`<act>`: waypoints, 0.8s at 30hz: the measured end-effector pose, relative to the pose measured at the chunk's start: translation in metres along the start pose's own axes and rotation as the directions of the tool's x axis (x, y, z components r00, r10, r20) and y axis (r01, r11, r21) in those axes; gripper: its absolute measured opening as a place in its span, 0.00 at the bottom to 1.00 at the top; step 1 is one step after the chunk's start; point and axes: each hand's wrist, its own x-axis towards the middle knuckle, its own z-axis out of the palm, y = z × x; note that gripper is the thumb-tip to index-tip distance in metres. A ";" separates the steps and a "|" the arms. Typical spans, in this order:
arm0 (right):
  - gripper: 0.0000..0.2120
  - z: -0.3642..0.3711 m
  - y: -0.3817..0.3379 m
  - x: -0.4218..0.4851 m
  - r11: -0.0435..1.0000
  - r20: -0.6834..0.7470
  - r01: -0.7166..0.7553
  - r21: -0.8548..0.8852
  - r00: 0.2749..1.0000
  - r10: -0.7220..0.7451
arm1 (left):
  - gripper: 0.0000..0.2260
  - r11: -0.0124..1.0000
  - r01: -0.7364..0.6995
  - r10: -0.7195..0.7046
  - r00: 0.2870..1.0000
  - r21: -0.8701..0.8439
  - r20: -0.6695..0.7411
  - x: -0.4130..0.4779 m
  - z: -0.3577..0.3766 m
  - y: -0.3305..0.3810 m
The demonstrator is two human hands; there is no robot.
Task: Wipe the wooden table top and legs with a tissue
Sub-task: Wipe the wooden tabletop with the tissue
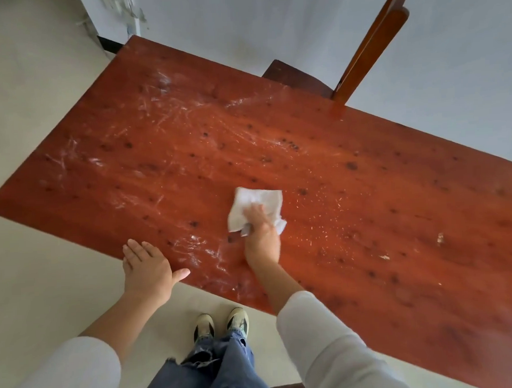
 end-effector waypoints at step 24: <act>0.33 0.072 -0.076 -0.053 0.949 0.007 -0.056 -0.309 0.998 0.061 | 0.46 0.959 -0.262 0.218 0.926 -0.108 -0.307 0.059 -0.007 -0.127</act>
